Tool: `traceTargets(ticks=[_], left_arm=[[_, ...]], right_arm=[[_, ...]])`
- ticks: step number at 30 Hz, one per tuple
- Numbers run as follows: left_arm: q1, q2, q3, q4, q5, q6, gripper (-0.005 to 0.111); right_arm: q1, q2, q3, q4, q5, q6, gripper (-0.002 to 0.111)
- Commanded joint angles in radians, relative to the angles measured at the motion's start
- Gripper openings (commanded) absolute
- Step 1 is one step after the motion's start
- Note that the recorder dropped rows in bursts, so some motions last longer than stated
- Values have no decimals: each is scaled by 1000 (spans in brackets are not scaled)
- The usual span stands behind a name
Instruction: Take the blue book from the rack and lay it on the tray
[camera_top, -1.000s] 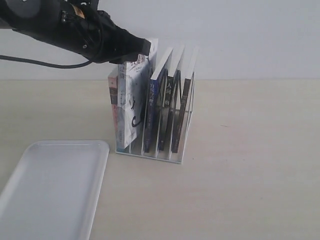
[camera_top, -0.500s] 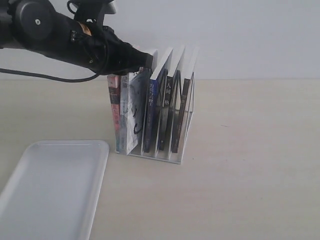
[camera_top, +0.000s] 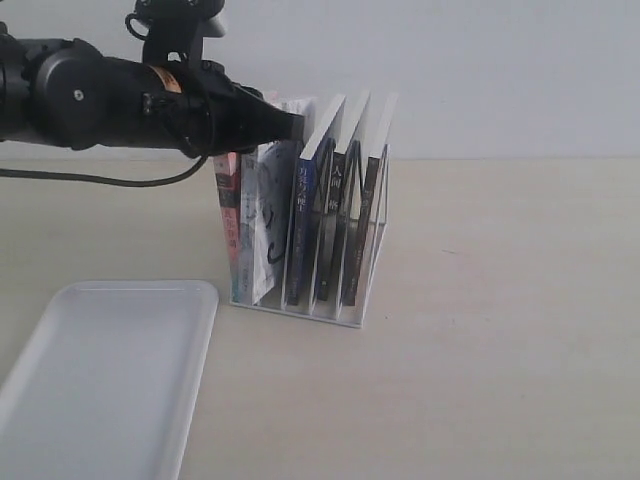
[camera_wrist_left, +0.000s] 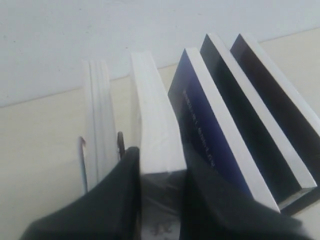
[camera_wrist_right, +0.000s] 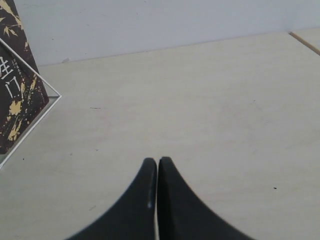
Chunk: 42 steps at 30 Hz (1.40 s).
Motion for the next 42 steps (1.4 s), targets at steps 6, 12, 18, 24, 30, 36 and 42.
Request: traceTargets(ticks=[6,12,18,24,30,36,42], left_arm=[[-7,-6,25,-19,7,3,5],[-7,-6,25,-19,45,-3,5],[-7,-6,25,-19,91,-24,5],[-7,-6,25,-19,95,-24,20],[-7,-6,25,-19,105,-24,44],[-7,-6,25,-19,109,-24,44],[-7,-6,19,-19,109,-24,45]], right_arm=[[-2,-5,-1,-2,-14,-5,0],[-2,-5,-1,-2,-14,-5,0],[-2,-5,-1,-2,-14,-5,0],[-2,-5,-1,-2,-11,-5,0],[-2,-5,-1,-2,-4,-5,0],[-2,-5,-1,-2,-4,-5,0],[-2,-5,-1,-2,-4,-5,0]])
